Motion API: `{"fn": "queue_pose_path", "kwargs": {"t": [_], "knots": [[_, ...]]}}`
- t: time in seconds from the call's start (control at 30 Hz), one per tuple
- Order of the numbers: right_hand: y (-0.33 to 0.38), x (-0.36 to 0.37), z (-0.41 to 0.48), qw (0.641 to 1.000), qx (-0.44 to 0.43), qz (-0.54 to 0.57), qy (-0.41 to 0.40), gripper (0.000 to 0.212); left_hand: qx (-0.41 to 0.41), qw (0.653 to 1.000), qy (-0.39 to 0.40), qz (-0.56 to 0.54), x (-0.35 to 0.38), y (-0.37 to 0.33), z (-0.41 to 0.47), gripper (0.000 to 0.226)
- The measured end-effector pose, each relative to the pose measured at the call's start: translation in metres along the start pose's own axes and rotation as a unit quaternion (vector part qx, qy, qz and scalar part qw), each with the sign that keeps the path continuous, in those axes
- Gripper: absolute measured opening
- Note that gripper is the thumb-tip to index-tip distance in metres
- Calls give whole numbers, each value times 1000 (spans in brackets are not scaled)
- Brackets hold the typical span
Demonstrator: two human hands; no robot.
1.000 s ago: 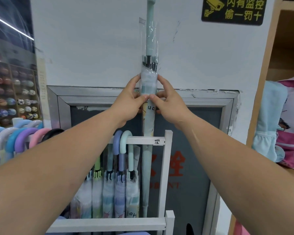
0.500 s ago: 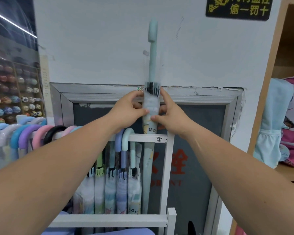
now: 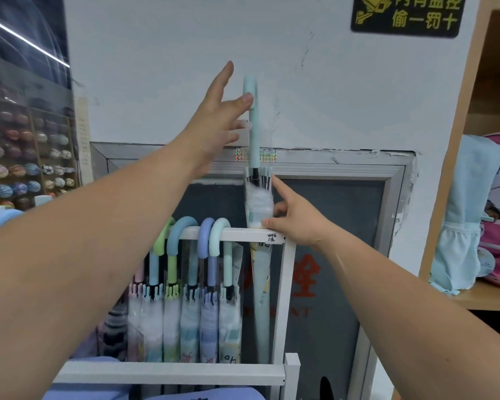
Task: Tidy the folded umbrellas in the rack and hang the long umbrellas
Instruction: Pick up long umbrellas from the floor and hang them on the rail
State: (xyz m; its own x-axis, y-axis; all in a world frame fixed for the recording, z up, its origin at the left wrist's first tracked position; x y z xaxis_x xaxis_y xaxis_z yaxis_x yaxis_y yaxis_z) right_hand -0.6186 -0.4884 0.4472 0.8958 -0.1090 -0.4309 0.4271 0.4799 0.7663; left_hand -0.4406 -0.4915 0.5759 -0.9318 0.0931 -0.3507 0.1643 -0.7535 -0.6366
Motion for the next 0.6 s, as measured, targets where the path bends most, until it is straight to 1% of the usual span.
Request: {"fn": "queue_pose_path", "kwargs": {"t": [0.1, 0.17, 0.37, 0.5, 0.6], "knots": [[-1, -1, 0, 1000, 0, -20, 2, 95, -21, 999, 48, 8, 0, 1, 5, 58], [0, 0, 0, 1000, 1, -23, 5, 94, -32, 997, 65, 14, 0, 3, 8, 53], [1, 1, -1, 1000, 6, -19, 7, 93, -25, 996, 88, -2, 4, 5, 14, 54], [0, 2, 0, 1000, 10, -18, 13, 93, -20, 994, 95, -48, 7, 8, 17, 56], [-1, 1, 0, 1000, 12, -17, 12, 93, -9, 995, 96, -32, 9, 8, 19, 55]]}}
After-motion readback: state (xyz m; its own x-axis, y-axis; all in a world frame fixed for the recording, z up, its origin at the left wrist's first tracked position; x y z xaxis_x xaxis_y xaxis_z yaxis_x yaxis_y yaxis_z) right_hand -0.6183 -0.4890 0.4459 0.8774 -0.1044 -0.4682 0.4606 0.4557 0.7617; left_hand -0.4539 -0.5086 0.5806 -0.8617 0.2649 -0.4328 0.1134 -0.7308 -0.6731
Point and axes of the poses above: each hand's wrist, its own z-axis towards the middle knuckle, its own x-axis out of the palm, y = z × x, the point moved 5 cm from there along z, towards the middle knuckle, and after that the axes turned 14 degrees about z, right-handed, at the moved point
